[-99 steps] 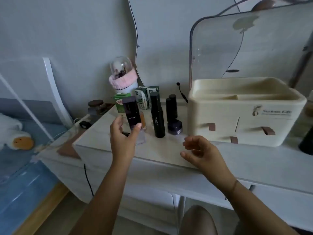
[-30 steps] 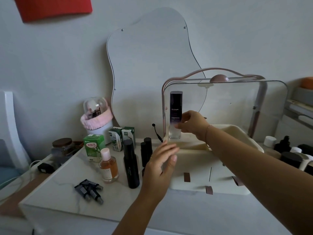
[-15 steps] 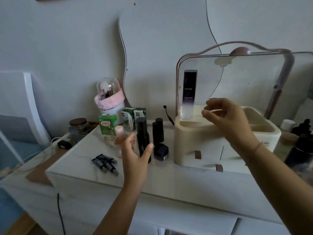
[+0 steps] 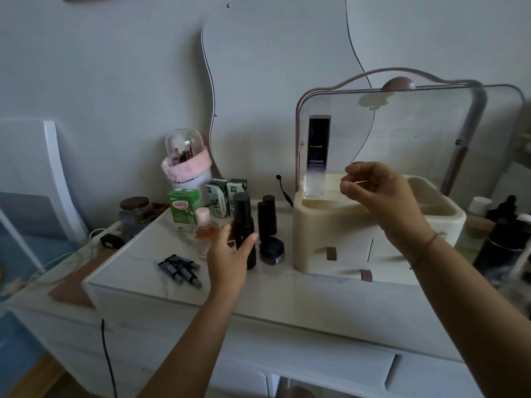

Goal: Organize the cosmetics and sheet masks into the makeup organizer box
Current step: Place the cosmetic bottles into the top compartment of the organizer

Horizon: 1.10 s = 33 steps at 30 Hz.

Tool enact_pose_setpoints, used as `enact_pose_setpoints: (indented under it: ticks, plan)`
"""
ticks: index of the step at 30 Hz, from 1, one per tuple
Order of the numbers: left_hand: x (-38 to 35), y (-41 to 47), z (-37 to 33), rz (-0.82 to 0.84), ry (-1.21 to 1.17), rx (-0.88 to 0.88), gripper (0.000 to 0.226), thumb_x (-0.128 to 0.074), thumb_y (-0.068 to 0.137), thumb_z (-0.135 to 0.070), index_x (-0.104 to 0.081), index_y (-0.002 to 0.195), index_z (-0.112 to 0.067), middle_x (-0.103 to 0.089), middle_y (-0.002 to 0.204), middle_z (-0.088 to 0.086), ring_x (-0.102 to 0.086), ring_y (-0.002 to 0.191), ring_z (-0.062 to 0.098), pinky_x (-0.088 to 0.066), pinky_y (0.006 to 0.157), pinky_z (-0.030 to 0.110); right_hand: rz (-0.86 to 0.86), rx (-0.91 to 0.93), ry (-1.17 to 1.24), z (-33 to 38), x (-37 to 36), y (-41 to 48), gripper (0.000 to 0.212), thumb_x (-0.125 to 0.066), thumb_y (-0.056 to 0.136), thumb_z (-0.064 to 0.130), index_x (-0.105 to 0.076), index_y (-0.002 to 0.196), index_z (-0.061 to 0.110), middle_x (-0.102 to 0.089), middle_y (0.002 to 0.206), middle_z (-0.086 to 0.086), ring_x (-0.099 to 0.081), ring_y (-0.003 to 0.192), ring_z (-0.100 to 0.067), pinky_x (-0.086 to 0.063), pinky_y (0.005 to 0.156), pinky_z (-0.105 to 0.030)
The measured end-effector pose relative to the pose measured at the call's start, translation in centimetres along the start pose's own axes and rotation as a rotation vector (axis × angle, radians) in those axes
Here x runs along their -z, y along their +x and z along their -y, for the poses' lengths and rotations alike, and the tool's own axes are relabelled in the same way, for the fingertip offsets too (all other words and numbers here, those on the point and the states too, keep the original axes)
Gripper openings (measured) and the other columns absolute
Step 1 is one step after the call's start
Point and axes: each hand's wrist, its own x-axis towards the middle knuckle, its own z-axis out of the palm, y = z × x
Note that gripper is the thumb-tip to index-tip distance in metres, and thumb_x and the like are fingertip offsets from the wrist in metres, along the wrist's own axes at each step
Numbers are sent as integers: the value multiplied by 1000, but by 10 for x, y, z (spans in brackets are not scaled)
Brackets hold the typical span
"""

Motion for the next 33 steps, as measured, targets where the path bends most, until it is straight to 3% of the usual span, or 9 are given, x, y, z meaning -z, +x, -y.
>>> enact_pose_setpoints:
  ticks: [4, 7, 10, 14, 18, 23, 26, 28, 33]
  plan:
    - [7, -3, -29, 8, -135, -89, 36, -75, 78, -31, -66, 112, -21, -71, 95, -18, -66, 94, 5, -46, 70, 5, 23, 93, -215, 7, -5, -13, 28, -70, 81, 18, -61, 108, 21, -67, 96, 4, -65, 87, -9, -55, 79, -20]
    - [7, -4, -67, 110, -251, -178, 41, -75, 72, -43, -67, 110, -28, -72, 100, -19, -67, 94, 1, -52, 76, 14, 165, 148, -335, 15, -15, -26, 41, -71, 74, 37, -58, 112, 29, -65, 100, 14, -63, 92, 1, -51, 80, -10]
    - [-5, -8, -105, 195, -312, -243, 41, -73, 69, -49, -66, 106, -32, -72, 102, -14, -68, 97, 6, -54, 84, 30, 317, 156, -362, 23, -20, -26, 59, -69, 64, 52, -58, 117, 29, -66, 103, 13, -62, 96, 2, -53, 84, -15]
    - [-25, -12, -134, 248, -343, -303, 46, -74, 71, -48, -65, 113, -33, -72, 105, -14, -67, 101, 9, -55, 88, 38, 347, 207, -316, 28, -12, -19, 41, -75, 72, 36, -64, 109, 26, -71, 95, 10, -67, 86, -4, -57, 75, -25]
    - [-42, -11, -142, 279, -378, -286, 49, -72, 71, -50, -64, 116, -33, -70, 110, -14, -64, 108, 7, -52, 93, 38, 297, 272, -372, 30, 3, -11, 35, -73, 73, 35, -64, 107, 29, -70, 93, 12, -66, 84, -4, -55, 70, -21]
    - [-55, -8, -126, 318, -249, -316, 38, -55, 86, -58, -66, 114, -34, -69, 108, -20, -58, 109, -6, -44, 88, 11, 142, 259, -526, 29, 22, 6, 38, -73, 74, 33, -53, 101, 50, -62, 86, 26, -60, 81, 11, -53, 66, -13]
    - [-62, -8, -106, 333, -117, -320, 39, -48, 88, -51, -70, 107, -26, -66, 103, -23, -56, 104, -12, -39, 80, 1, 58, 213, -573, 19, 29, 23, 34, -76, 74, 31, -61, 104, 30, -64, 87, 21, -62, 76, 6, -52, 71, -17]
    - [-66, -6, -92, 339, -55, -327, 30, -53, 91, -39, -72, 104, -20, -65, 106, -18, -54, 110, -6, -38, 88, 4, 52, 136, -617, 9, 29, 38, 36, -76, 74, 31, -63, 105, 20, -70, 93, 10, -65, 80, -5, -53, 75, -24]
    - [-67, -4, -76, 337, 32, -458, 19, -59, 92, -22, -72, 105, -17, -64, 112, -10, -40, 116, -21, -28, 93, -2, 198, -110, -690, -11, 20, 77, 37, -75, 76, 23, -62, 109, 11, -69, 96, -3, -66, 74, -18, -58, 68, -32]
